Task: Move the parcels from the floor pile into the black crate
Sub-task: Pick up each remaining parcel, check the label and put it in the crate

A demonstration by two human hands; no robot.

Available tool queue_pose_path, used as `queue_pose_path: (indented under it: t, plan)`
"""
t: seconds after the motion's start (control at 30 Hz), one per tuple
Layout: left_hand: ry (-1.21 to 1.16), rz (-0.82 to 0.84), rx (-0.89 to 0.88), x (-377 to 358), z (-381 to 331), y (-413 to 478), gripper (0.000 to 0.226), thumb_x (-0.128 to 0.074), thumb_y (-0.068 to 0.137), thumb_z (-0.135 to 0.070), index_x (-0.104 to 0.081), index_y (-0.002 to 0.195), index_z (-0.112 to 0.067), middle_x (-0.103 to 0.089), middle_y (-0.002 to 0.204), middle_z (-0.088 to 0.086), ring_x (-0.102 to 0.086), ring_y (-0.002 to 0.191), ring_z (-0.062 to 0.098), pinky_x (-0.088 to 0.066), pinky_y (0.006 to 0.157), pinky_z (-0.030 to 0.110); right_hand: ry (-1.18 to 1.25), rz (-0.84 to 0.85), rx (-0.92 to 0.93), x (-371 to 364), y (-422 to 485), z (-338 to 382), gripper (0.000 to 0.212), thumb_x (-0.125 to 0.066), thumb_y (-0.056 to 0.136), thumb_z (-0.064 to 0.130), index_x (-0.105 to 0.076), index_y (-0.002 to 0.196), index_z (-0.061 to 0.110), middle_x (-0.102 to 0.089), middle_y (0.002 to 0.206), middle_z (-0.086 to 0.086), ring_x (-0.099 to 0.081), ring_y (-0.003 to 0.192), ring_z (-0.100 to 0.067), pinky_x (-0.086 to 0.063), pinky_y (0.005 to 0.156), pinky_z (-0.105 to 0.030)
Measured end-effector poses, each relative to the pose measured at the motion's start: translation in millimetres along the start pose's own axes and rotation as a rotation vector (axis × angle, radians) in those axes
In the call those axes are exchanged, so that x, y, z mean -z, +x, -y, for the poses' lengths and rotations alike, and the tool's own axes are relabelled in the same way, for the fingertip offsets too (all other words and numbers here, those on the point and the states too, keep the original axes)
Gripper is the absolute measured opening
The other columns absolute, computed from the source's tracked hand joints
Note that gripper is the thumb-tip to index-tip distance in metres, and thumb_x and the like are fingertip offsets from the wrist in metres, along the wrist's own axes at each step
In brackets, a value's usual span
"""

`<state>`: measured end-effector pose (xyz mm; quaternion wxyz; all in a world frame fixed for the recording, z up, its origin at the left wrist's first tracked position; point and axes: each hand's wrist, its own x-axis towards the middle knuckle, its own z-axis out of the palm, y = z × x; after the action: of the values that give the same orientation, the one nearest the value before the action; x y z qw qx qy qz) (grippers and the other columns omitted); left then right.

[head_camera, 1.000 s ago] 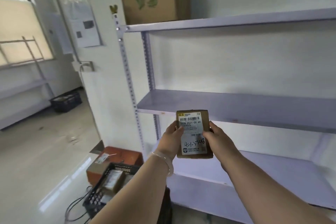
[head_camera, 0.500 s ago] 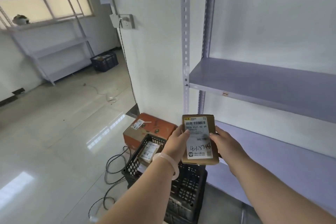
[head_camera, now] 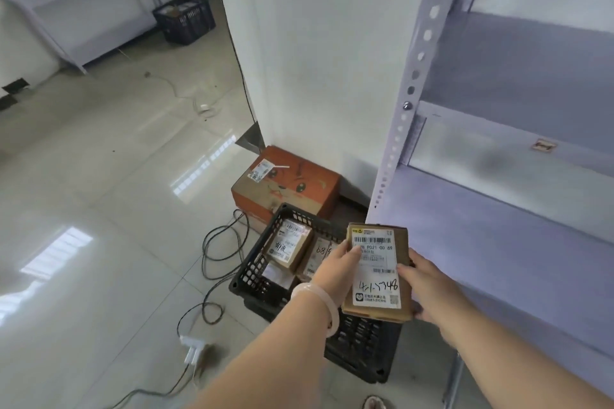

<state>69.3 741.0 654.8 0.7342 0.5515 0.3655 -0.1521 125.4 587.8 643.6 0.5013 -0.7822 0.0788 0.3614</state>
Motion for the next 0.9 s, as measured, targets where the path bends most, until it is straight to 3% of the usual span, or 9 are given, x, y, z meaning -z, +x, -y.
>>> queue_pose_path:
  t: [0.17,0.33,0.4,0.47,0.57,0.67,0.73,0.8,0.9]
  plan:
    - [0.008,0.111,0.099,27.6,50.0,62.3,0.015,-0.047,0.096,-0.029,-0.058,0.103,-0.038,-0.071,0.107,0.002,-0.071,0.094,0.019,-0.059,0.082,0.040,0.007,-0.065,-0.237,-39.6,42.1,-51.8,0.058,-0.052,0.091,0.039,-0.028,0.143,0.044,-0.073,0.096,0.004,-0.070,0.085,-0.021,-0.057,0.076,-0.045]
    - [0.035,0.168,0.212,57.8,98.6,116.4,0.019,-0.049,0.095,-0.027,-0.057,0.089,-0.044,-0.072,0.101,-0.005,-0.071,0.092,0.016,-0.058,0.084,0.040,0.037,-0.185,-0.370,-85.0,72.6,-97.3,0.061,-0.053,0.092,0.035,-0.026,0.146,0.039,-0.058,0.128,-0.005,-0.063,0.098,-0.023,-0.054,0.083,-0.045]
    - [0.046,0.178,0.220,64.8,112.0,132.3,0.020,-0.050,0.094,-0.029,-0.057,0.106,-0.044,-0.068,0.112,-0.006,-0.070,0.095,0.016,-0.058,0.084,0.038,0.035,-0.224,-0.384,-99.6,85.9,-107.5,0.062,-0.053,0.092,0.033,-0.025,0.147,0.038,-0.051,0.133,-0.007,-0.060,0.094,-0.020,-0.053,0.073,-0.036]
    - [0.112,0.125,0.198,68.1,120.5,151.3,0.045,-0.053,0.092,-0.034,-0.043,0.136,-0.036,-0.043,0.130,-0.008,-0.062,0.101,0.014,-0.056,0.084,0.032,0.070,-0.247,-0.391,-110.1,103.6,-114.8,0.062,-0.052,0.093,0.034,-0.022,0.147,0.038,-0.051,0.134,-0.006,-0.058,0.087,-0.015,-0.049,0.068,-0.031]
    - [0.243,0.071,0.175,66.5,125.6,185.7,0.065,-0.053,0.088,-0.040,-0.026,0.147,-0.032,-0.023,0.122,-0.010,-0.048,0.107,0.012,-0.048,0.088,0.028,0.098,-0.273,-0.400,-119.2,136.4,-129.1,0.063,-0.051,0.092,0.039,-0.021,0.148,0.037,-0.056,0.132,-0.004,-0.057,0.098,-0.020,-0.045,0.084,-0.038]
    - [0.440,0.097,0.182,57.2,131.6,221.8,0.070,-0.046,0.087,-0.048,-0.017,0.149,-0.031,-0.019,0.150,-0.004,-0.033,0.135,0.025,-0.035,0.110,0.043,0.181,-0.296,-0.396,-123.3,170.2,-147.9,0.058,-0.052,0.092,0.036,-0.028,0.145,0.036,-0.064,0.119,0.000,-0.060,0.096,-0.017,-0.046,0.088,-0.040]
    - [0.621,0.099,0.148,50.4,138.9,241.1,0.072,-0.040,0.089,-0.051,-0.011,0.151,-0.029,-0.015,0.157,0.000,-0.017,0.144,0.026,-0.022,0.116,0.048,0.214,-0.306,-0.394,-123.9,190.3,-161.4,0.055,-0.053,0.092,0.035,-0.032,0.143,0.038,-0.066,0.106,0.005,-0.062,0.090,-0.013,-0.047,0.094,-0.045]
    - [0.720,0.119,0.114,42.8,147.6,254.5,0.074,-0.037,0.090,-0.051,-0.005,0.152,-0.026,-0.014,0.159,0.001,-0.011,0.146,0.025,-0.016,0.118,0.048,0.223,-0.337,-0.408,-123.1,206.7,-171.8,0.057,-0.053,0.091,0.037,-0.030,0.144,0.040,-0.061,0.120,0.003,-0.058,0.087,-0.009,-0.045,0.095,-0.041]
    - [0.782,0.116,0.101,35.7,162.9,269.0,0.075,-0.038,0.091,-0.051,-0.002,0.152,-0.025,-0.005,0.160,-0.003,-0.004,0.147,0.022,-0.010,0.120,0.044,0.153,-0.346,-0.440,-122.4,226.4,-182.1,0.058,-0.050,0.091,0.042,-0.026,0.145,0.042,-0.042,0.146,-0.001,-0.049,0.119,-0.023,-0.037,0.093,-0.039]
